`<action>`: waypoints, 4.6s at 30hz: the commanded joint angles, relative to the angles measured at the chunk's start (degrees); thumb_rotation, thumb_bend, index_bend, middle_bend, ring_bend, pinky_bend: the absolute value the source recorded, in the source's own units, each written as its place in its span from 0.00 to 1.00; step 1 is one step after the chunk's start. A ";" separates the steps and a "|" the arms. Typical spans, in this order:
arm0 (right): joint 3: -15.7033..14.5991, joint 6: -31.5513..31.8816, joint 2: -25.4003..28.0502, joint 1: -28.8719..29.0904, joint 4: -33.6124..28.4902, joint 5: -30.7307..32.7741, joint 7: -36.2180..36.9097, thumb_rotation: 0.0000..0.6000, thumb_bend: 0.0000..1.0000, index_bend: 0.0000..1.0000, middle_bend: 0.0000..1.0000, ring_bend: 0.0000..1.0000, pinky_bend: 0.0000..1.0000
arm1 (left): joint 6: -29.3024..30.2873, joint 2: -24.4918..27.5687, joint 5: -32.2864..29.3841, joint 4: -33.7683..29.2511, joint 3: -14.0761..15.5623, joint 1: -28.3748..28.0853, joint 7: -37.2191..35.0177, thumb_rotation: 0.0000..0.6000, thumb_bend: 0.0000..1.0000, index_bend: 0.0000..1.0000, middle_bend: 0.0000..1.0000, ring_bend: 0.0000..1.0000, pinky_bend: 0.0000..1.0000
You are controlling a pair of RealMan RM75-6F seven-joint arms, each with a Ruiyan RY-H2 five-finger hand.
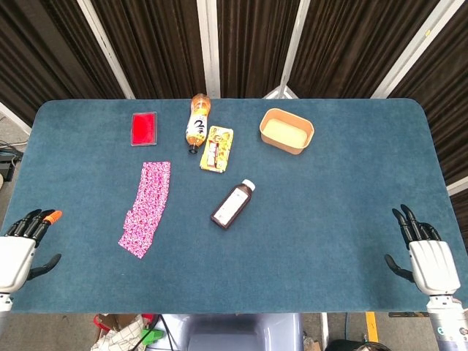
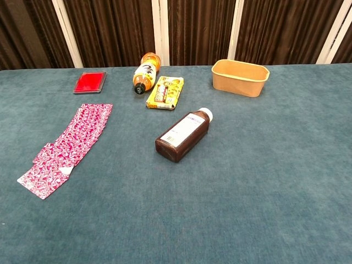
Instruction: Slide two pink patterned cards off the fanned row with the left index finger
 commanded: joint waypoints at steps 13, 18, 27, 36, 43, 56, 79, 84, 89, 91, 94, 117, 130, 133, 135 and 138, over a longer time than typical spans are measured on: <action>0.19 0.29 0.11 -0.14 0.08 0.35 0.37 1.00 0.30 0.00 0.05 0.25 0.24 | -0.16 -0.26 1.14 0.31 0.38 -0.31 -0.27 1.00 0.37 0.18 0.33 0.29 0.40; 0.18 0.26 0.29 -0.22 -0.14 0.56 0.38 1.00 0.30 0.00 0.05 0.25 0.24 | -1.68 -0.24 2.59 0.22 1.51 -1.05 -2.77 1.00 0.51 0.18 0.59 0.53 0.59; 0.18 0.80 0.72 -0.56 -0.41 0.53 1.22 1.00 0.30 0.00 0.05 0.25 0.24 | -7.02 -0.42 4.57 -1.30 3.99 -3.08 -1.33 1.00 0.92 0.19 0.87 0.78 0.73; 0.26 0.48 0.84 -0.49 -0.15 0.84 1.93 1.00 0.30 0.00 0.05 0.25 0.24 | -16.46 0.25 3.11 -4.83 5.89 -6.56 1.40 1.00 1.00 0.12 0.89 0.82 0.75; 0.35 0.79 1.05 -0.69 -0.04 0.97 2.68 1.00 0.30 0.00 0.05 0.25 0.24 | -21.87 0.62 -0.87 -7.79 5.65 -8.43 7.65 1.00 1.00 0.10 0.89 0.83 0.76; 0.43 0.90 1.23 -0.77 -0.05 1.00 3.19 1.00 0.30 0.00 0.05 0.25 0.24 | -33.20 -1.56 -15.02 -11.08 4.46 -13.45 21.11 1.00 1.00 0.10 0.89 0.83 0.76; 0.59 0.95 1.47 -0.90 0.15 1.30 3.75 1.00 0.30 0.00 0.05 0.25 0.24 | -34.80 -6.15 -23.24 -9.85 4.18 -17.89 26.67 1.00 1.00 0.10 0.89 0.83 0.77; 0.58 0.93 1.50 -0.90 0.22 1.28 3.82 1.00 0.30 0.00 0.05 0.25 0.24 | -34.86 -6.44 -23.73 -9.73 4.50 -18.44 26.89 1.00 1.00 0.10 0.89 0.83 0.77; 0.60 1.05 1.54 -0.98 0.11 1.29 3.79 1.00 0.30 0.00 0.05 0.25 0.24 | -34.86 -6.49 -24.05 -9.87 4.79 -18.77 27.13 1.00 1.00 0.11 0.89 0.83 0.77; 0.63 1.07 1.56 -0.98 0.09 1.32 3.87 1.00 0.30 0.00 0.05 0.25 0.24 | -35.00 -6.33 -24.16 -10.19 5.08 -18.87 27.14 1.00 1.00 0.11 0.89 0.83 0.77; 0.63 1.11 1.63 -1.02 0.04 1.29 4.02 1.00 0.30 0.00 0.05 0.25 0.24 | -34.77 -6.06 -24.69 -10.65 5.65 -19.00 27.82 1.00 1.00 0.11 0.89 0.83 0.77; 0.66 1.33 1.91 -1.16 0.01 1.11 5.08 1.00 0.30 0.00 0.05 0.25 0.24 | -29.60 -3.02 -25.85 -17.63 9.88 -18.06 33.42 1.00 1.00 0.14 0.89 0.83 0.77; 0.55 1.05 1.76 -0.99 -0.10 0.90 4.96 1.00 0.30 0.00 0.05 0.25 0.24 | -29.56 -1.02 -22.55 -18.38 11.74 -17.39 30.81 1.00 1.00 0.14 0.89 0.83 0.77; 0.56 1.21 1.77 -1.07 -0.12 0.87 5.06 1.00 0.30 0.00 0.05 0.25 0.24 | -27.73 -1.98 -22.03 -17.12 10.76 -16.92 30.59 1.00 1.00 0.14 0.89 0.83 0.77; 0.57 1.19 1.78 -1.06 -0.11 0.89 5.08 1.00 0.30 0.00 0.05 0.25 0.24 | -27.06 -2.54 -21.65 -16.42 10.28 -16.78 30.37 1.00 1.00 0.14 0.89 0.83 0.77; 0.53 1.12 1.75 -1.05 -0.15 0.88 5.03 1.00 0.30 0.00 0.05 0.25 0.24 | -26.45 -3.33 -20.72 -15.26 9.62 -16.71 29.51 1.00 1.00 0.14 0.89 0.83 0.77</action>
